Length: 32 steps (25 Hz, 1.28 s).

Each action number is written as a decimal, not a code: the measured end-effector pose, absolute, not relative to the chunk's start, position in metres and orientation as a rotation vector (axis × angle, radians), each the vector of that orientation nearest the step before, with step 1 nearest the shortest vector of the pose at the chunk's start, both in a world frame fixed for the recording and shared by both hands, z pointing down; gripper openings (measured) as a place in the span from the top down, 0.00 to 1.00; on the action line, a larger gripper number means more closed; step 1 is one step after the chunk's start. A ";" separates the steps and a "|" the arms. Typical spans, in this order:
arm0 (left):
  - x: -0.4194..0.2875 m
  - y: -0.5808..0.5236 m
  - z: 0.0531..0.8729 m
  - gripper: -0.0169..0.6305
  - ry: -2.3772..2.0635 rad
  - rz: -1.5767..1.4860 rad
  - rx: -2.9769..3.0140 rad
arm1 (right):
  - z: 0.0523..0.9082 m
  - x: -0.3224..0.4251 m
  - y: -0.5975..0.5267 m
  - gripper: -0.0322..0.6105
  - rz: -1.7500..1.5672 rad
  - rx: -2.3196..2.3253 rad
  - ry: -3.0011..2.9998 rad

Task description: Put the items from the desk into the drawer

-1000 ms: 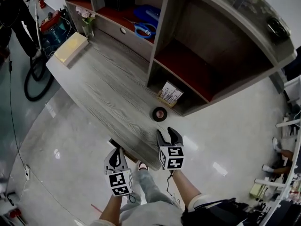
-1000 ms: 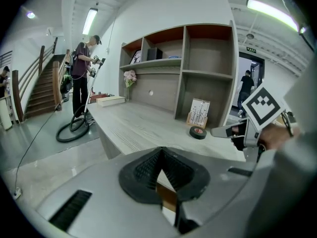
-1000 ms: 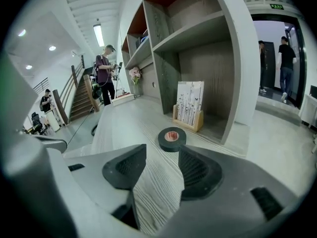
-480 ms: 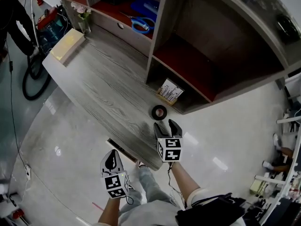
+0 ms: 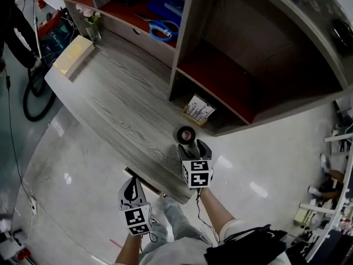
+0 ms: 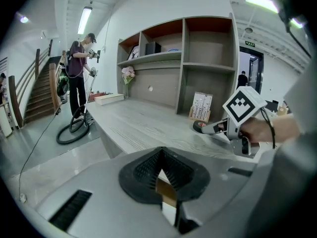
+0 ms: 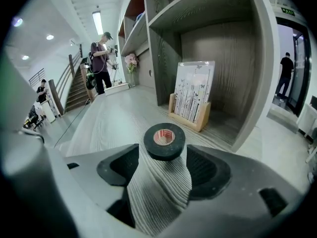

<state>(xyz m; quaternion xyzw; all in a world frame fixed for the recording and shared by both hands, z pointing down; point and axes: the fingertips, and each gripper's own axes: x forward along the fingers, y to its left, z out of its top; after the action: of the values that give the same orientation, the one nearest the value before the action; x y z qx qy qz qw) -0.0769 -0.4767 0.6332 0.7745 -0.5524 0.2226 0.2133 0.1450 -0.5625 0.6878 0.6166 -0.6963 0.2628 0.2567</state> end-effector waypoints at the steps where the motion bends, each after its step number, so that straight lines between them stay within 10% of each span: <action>1: -0.075 -0.478 0.634 0.98 -1.529 0.617 2.150 | 0.689 0.145 -0.565 0.52 0.714 1.670 -1.889; 32: -0.080 -0.480 0.641 0.98 -1.536 0.575 2.098 | 0.699 0.144 -0.584 0.47 0.740 1.625 -1.848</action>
<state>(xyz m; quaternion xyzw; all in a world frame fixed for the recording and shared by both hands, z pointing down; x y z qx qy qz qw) -0.0805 -0.4803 0.6411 0.7654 -0.5602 0.2098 0.2372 0.1440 -0.5839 0.6993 0.6067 -0.6900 0.2762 0.2820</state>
